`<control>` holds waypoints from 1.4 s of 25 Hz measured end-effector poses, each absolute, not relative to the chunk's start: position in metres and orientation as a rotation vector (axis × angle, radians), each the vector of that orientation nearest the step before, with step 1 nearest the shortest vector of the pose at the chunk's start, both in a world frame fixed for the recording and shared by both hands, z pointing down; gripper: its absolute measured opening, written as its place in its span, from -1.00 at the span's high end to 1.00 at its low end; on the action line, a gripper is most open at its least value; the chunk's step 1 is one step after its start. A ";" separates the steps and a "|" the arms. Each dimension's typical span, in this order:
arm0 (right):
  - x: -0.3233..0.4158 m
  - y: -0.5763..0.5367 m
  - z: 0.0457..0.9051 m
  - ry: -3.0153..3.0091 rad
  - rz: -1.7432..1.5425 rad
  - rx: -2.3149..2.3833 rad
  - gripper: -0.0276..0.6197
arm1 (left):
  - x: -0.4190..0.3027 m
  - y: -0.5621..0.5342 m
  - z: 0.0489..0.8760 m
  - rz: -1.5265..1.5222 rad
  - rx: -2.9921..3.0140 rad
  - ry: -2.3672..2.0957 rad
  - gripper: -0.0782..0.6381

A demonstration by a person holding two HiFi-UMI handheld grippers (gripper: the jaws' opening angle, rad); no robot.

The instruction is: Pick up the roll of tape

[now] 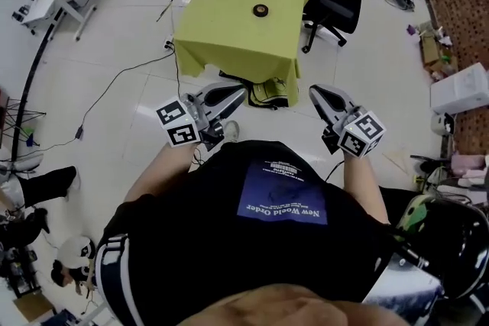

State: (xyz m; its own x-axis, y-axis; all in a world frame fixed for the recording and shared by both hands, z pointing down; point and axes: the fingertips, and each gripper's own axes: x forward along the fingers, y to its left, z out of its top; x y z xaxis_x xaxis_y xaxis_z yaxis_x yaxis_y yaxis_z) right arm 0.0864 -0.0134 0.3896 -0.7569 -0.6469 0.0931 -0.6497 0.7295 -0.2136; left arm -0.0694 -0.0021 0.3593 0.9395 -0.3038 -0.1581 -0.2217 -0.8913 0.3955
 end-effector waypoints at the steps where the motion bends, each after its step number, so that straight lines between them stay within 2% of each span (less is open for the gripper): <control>1: 0.086 -0.024 0.388 -2.899 0.362 1.110 0.96 | -0.071 -0.016 0.358 -0.320 2.717 -0.351 0.77; 7: 0.068 -0.106 0.378 -2.863 0.344 1.246 0.96 | -0.084 -0.115 0.357 -0.303 2.740 -0.190 0.77; 15: 0.018 -0.208 0.362 -2.848 0.339 1.371 0.96 | -0.140 -0.233 0.351 -0.267 2.749 -0.080 0.77; 21: 0.003 -0.254 0.374 -2.804 0.382 1.373 0.96 | -0.154 -0.283 0.364 -0.257 2.735 -0.061 0.77; 29: 0.027 -0.315 0.379 -2.841 0.400 1.295 0.96 | -0.135 -0.331 0.379 -0.228 2.716 -0.160 0.77; 35: 0.077 -0.363 0.387 -2.929 0.381 1.138 0.96 | -0.088 -0.366 0.390 -0.159 2.732 -0.341 0.77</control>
